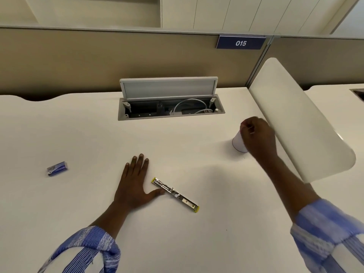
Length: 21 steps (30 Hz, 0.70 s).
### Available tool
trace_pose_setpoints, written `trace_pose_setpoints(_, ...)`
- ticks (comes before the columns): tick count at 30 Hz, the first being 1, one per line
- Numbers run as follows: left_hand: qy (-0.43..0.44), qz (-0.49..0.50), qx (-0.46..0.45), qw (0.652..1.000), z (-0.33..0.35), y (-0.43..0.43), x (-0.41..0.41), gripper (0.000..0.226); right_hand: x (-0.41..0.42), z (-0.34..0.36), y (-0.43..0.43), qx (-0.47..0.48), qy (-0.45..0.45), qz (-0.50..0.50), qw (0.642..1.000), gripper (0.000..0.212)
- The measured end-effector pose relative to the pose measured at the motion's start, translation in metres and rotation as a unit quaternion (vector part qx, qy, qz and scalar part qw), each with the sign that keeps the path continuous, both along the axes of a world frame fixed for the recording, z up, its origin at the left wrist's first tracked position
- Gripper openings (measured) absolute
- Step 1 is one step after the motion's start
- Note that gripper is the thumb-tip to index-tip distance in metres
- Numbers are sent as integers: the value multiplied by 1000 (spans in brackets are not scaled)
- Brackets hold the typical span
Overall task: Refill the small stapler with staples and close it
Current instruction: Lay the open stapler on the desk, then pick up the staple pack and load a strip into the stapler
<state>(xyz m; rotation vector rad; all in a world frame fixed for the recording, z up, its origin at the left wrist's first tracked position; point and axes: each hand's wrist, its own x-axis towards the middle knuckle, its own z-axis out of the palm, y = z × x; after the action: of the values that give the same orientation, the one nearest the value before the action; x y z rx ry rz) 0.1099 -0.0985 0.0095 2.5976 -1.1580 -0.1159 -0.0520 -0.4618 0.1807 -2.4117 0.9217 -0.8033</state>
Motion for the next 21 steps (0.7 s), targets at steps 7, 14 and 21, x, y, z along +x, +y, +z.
trace_pose_setpoints(7, 7, 1, -2, 1000, 1, -1, -1, 124, -6, -49, 113, 39, 62, 144, 987, 12)
trace_pose_setpoints(14, 7, -12, -4, 1000, -2, 11, -9, 108, 4, -90, 203, 84, 187, 203, 957, 53)
trace_pose_setpoints(21, -9, -12, -25, 1000, 0, 46, -29, 85, 19, -107, 227, 57, 269, 214, 937, 74)
